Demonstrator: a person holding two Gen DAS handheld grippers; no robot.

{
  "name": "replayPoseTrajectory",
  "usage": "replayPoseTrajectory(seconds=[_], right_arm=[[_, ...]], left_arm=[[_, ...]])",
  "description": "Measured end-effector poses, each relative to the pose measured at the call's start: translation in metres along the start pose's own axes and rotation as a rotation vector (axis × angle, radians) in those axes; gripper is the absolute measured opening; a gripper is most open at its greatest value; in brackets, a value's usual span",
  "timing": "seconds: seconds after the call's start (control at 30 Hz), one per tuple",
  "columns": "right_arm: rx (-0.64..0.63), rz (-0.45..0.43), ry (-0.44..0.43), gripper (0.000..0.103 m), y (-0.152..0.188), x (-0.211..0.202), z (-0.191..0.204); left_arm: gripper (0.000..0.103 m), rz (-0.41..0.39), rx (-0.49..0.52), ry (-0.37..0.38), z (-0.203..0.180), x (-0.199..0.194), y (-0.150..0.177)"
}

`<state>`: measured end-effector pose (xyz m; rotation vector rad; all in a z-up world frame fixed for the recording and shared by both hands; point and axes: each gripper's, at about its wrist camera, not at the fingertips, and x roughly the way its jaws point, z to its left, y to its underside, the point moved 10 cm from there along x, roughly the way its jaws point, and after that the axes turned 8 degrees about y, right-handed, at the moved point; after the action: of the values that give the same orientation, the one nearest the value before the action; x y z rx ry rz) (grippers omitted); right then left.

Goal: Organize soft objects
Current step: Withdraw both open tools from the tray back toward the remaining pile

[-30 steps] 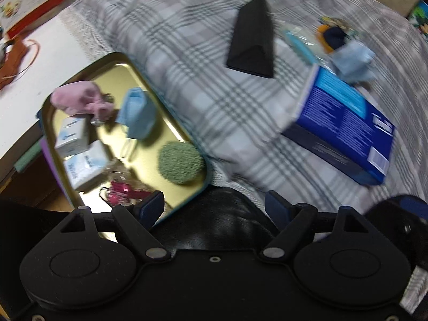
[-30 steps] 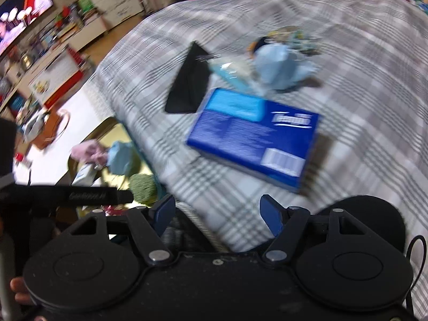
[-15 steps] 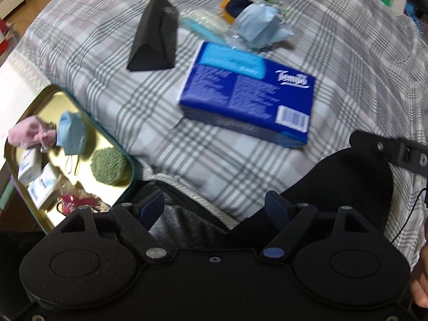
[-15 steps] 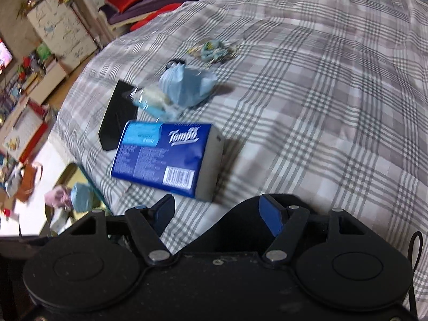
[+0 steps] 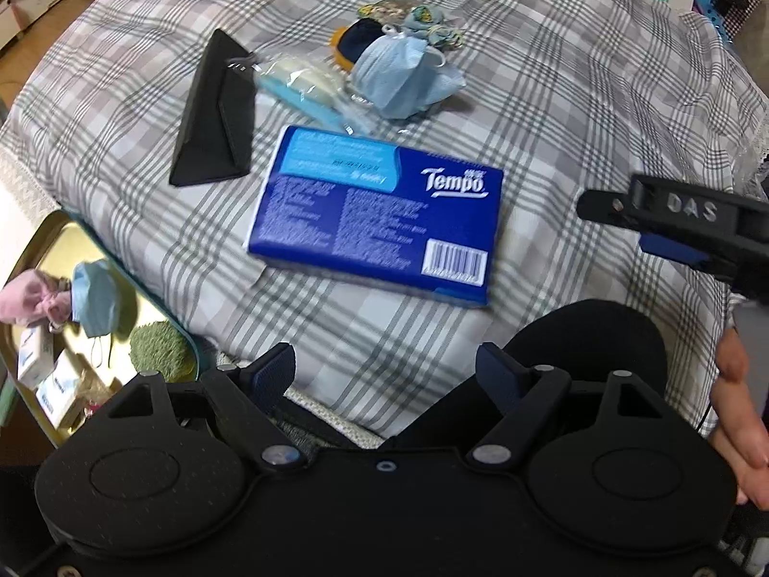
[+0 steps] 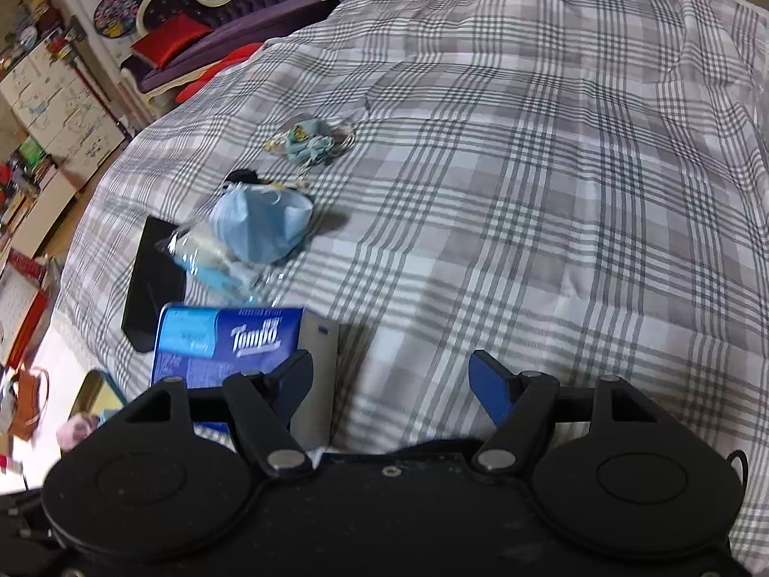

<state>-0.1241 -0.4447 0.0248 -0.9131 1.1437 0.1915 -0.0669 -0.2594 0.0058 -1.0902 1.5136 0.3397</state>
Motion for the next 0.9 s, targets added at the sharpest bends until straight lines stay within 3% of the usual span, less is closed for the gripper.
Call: replayPoseTrajectory(seconds=[0.4, 0.6, 0.77, 0.9], right_arm=[[0.055, -0.007, -0.002, 0.071, -0.049, 0.041, 0.022], [0.06, -0.006, -0.05, 0.081, -0.072, 0.058, 0.056], [0.069, 0.009, -0.084, 0.096, -0.089, 0.077, 0.091], [0.064, 0.054, -0.062, 0.097, -0.098, 0.103, 0.115]], left_arm=[[0.078, -0.029, -0.013, -0.014, 0.005, 0.003, -0.042], [0.078, -0.042, -0.05, -0.039, 0.024, 0.006, -0.062], [0.078, -0.051, -0.079, -0.067, 0.043, 0.008, -0.076], [0.078, -0.058, -0.1, -0.09, 0.058, 0.01, -0.087]])
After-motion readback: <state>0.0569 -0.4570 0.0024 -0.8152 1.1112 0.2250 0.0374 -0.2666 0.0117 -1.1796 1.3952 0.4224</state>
